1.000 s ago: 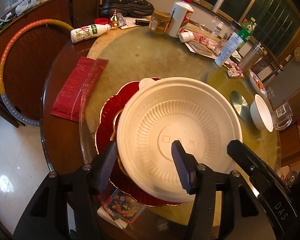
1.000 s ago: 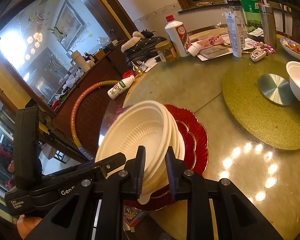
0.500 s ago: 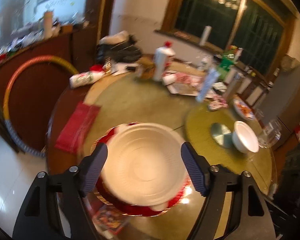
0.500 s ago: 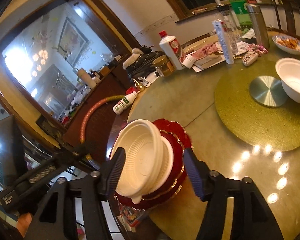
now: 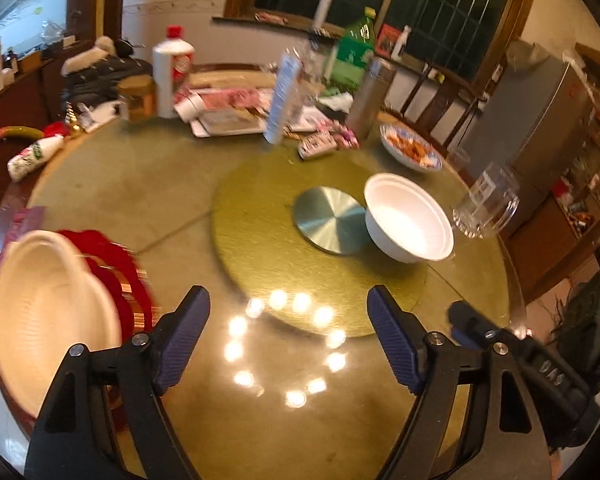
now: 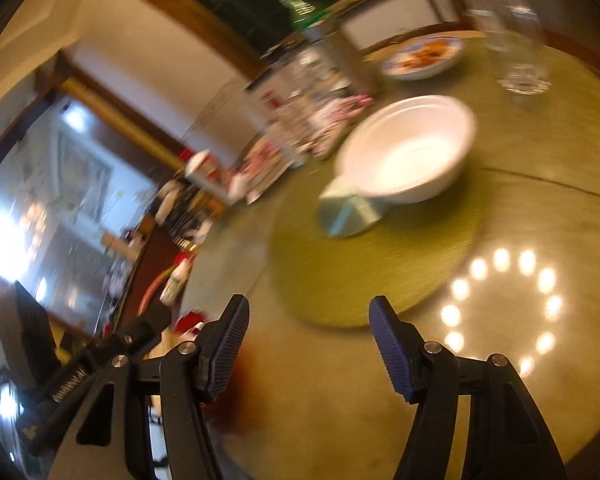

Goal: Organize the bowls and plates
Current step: 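Move both grippers across the table to the large white bowl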

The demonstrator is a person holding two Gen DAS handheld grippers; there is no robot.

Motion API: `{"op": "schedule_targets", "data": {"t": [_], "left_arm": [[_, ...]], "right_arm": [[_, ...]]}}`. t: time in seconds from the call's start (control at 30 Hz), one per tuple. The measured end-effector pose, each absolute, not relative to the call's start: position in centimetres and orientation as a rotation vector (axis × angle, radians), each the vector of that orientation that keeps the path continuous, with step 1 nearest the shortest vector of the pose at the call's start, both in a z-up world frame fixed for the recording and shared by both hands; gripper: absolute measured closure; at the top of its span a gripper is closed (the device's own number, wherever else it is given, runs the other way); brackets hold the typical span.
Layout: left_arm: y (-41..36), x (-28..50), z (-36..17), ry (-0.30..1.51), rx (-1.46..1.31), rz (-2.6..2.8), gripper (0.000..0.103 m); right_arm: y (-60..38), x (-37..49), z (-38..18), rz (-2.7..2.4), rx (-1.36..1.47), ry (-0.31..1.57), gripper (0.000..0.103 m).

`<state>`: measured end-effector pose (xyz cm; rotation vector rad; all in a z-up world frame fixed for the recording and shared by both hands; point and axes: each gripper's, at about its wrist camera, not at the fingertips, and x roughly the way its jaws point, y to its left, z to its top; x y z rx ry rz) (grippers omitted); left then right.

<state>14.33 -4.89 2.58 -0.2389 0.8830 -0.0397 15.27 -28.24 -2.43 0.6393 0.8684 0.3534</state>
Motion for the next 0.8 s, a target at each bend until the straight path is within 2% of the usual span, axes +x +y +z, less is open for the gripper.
{"op": "schedule_targets", "data": {"t": [0.17,0.47,0.8], "left_arm": [[-7.9,15.7,0.1,0.875,-0.18,-0.003,0.022],[-10.0,17.2,-2.8,0.778,-0.114,0.073,0.022],[-10.5,18.0,-4.6,0.779,-0.147,0.049,0.022]], "right_arm": [[-32.4,16.7,-3.7,0.248,0.699,0.829,0.038],[-34.8,16.8,-4.8,0.044,0.677,0.537,0.037],[-36.2,16.2,-6.1,-0.003,0.701,0.518,0.033]]}}
